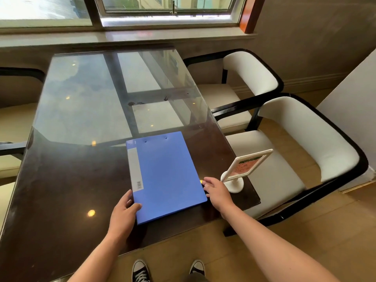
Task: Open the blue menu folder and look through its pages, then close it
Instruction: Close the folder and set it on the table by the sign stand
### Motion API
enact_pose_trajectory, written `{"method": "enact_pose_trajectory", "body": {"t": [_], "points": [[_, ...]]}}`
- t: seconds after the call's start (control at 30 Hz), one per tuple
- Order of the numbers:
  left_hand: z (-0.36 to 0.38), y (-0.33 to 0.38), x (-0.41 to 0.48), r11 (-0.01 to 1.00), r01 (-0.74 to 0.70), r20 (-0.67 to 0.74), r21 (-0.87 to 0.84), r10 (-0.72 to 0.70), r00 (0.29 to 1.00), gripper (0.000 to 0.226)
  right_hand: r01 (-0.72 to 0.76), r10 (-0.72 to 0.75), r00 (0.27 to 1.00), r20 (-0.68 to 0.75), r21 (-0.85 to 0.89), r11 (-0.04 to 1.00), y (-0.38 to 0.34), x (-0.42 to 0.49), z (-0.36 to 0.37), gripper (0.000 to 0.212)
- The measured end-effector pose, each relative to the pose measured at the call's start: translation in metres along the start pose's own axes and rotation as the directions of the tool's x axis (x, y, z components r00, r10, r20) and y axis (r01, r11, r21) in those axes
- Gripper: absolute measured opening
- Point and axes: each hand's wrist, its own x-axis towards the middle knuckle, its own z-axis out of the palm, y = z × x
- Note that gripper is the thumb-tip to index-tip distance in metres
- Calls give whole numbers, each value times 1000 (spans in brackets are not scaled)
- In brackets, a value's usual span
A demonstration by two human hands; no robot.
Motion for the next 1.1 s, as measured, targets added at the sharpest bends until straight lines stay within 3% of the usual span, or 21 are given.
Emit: {"method": "enact_pose_trajectory", "body": {"t": [0.23, 0.7, 0.9, 1.1], "points": [[0, -10, 3, 1000, -1, -62, 4, 1, 998, 58, -17, 21, 999, -27, 133, 991, 17, -11, -4, 32], [13, -12, -7, 1000, 7, 51, -15, -6, 999, 60, 16, -16, 1000, 2, 48, 999, 20, -18, -12, 35], [17, -9, -14, 1000, 6, 51, 6, -6, 999, 62, 31, -31, 1000, -1, 49, 998, 23, -19, -20, 35], [17, -12, -13, 998, -7, -37, 55, 9, 999, 59, 31, -31, 1000, 1, 65, 997, 25, -19, -21, 35]]}}
